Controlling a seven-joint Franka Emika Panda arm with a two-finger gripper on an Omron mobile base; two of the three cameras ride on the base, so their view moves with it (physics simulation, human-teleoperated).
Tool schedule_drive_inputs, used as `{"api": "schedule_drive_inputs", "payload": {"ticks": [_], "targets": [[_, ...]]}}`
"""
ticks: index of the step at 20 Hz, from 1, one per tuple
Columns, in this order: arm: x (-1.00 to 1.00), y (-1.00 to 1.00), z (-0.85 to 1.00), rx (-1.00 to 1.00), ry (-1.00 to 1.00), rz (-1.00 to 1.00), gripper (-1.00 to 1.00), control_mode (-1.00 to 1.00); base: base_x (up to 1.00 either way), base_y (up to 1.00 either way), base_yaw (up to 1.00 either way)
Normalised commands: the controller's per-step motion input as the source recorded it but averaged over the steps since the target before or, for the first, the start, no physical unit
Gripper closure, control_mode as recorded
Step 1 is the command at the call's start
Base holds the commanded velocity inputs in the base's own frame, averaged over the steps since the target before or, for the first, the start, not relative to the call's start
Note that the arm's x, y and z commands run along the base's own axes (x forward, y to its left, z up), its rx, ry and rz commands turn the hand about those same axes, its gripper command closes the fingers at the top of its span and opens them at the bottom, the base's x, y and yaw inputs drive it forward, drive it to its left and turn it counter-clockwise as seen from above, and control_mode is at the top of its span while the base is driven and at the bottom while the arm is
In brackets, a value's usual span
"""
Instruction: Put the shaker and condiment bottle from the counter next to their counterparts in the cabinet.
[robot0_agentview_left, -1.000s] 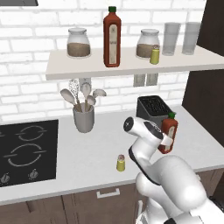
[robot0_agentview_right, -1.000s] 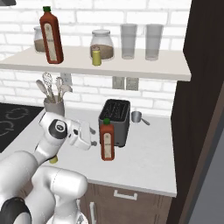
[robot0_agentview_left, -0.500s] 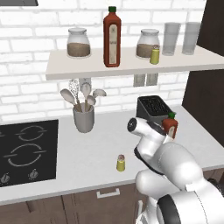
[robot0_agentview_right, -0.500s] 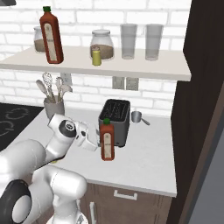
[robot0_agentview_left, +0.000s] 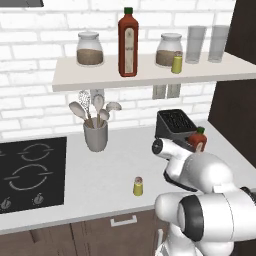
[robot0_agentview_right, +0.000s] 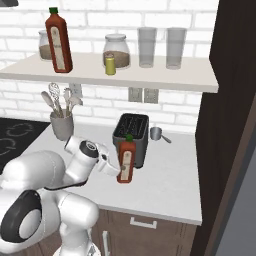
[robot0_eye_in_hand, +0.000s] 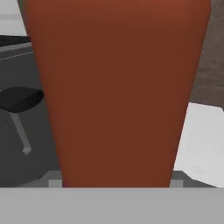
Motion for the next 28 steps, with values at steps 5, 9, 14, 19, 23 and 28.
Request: {"api": "schedule_drive_inputs", "payload": {"ticks": [5, 9, 14, 19, 23, 28], "targets": [[-0.17, -0.05, 0.01, 0.01, -0.07, 0.05, 1.00, -1.00, 0.00, 0.00, 0.00], [-0.54, 0.00, 0.28, 0.01, -0.04, 0.23, 1.00, -1.00, 0.00, 0.00, 0.00], [-0.95, 0.04, 0.08, 0.00, 0.05, 0.31, 1.00, -1.00, 0.00, 0.00, 0.00], [-1.00, 0.62, 0.00, -0.01, 0.04, 0.33, 1.00, -1.00, 0.00, 0.00, 0.00], [-0.99, 0.93, -0.02, -0.09, -0.09, 0.34, 1.00, -1.00, 0.00, 0.00, 0.00], [-0.77, 0.75, 0.29, 0.00, -0.06, 0.23, 1.00, -1.00, 0.00, 0.00, 0.00]]}}
